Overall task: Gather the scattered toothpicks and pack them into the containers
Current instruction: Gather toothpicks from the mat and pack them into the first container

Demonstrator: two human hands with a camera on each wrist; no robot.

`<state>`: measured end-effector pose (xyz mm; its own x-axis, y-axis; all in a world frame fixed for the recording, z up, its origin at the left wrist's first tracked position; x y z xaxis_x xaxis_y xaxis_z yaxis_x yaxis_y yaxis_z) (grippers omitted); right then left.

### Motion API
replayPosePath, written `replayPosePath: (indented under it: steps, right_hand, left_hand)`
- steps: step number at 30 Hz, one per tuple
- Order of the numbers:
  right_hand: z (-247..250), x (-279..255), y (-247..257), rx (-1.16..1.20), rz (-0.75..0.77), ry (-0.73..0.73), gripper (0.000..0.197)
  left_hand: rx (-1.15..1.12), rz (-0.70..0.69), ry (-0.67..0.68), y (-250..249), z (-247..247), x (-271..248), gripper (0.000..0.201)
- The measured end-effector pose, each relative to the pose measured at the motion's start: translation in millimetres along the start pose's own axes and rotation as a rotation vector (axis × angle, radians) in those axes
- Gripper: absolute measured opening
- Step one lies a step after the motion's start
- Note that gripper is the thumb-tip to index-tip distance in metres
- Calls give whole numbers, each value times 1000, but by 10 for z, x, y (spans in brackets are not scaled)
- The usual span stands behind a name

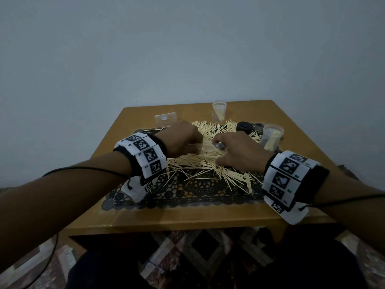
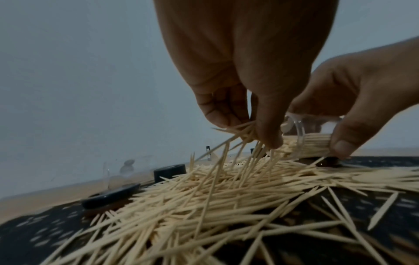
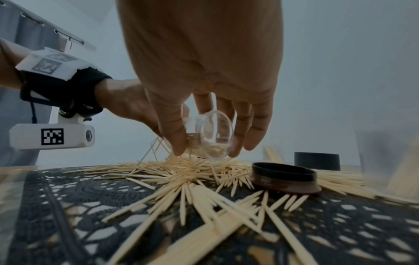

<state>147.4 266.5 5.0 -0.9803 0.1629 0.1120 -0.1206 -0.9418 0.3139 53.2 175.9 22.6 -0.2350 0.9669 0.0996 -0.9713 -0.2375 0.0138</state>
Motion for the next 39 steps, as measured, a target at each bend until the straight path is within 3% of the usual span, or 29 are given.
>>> replayPosePath:
  steps: [5, 10, 15, 17, 21, 27, 36, 39]
  right_hand:
    - [-25, 7, 27, -10, 6, 9, 50]
    - [-41, 20, 29, 0, 5, 5, 51]
    - [-6, 13, -55, 1, -15, 9, 50]
    - [-1, 6, -85, -4, -23, 9, 49]
    - [-31, -9, -108, -2, -21, 24, 48]
    - [-54, -12, -98, -1, -18, 30, 51]
    - [-44, 6, -107, -27, -15, 24, 51]
    - [-58, 2, -103, -19, -12, 32, 52]
  left_hand:
    - [-272, 124, -88, 69, 38, -23, 30]
    - [-314, 77, -139, 64, 75, -48, 13]
    - [-300, 132, -175, 205, 113, -131, 6]
    - [-231, 150, -71, 242, 69, -181, 17]
    - [-24, 214, 272, 368, -227, -315, 61]
    - [64, 164, 274, 357, -340, -334, 74]
    - [182, 105, 207, 282, -369, -228, 51]
    - [287, 24, 147, 206, -367, -237, 42]
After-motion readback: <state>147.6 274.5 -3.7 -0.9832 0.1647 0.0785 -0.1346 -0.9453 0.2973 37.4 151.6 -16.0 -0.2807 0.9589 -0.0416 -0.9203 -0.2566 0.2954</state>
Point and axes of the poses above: each hand's wrist, its own x-axis towards the middle knuckle, its own z-axis out of the back of the hand, y = z × x, the point moved 6 cm from there along x, towards the middle knuckle, and after that the axes turned 5 degrees about z, right-handed, at the moved point
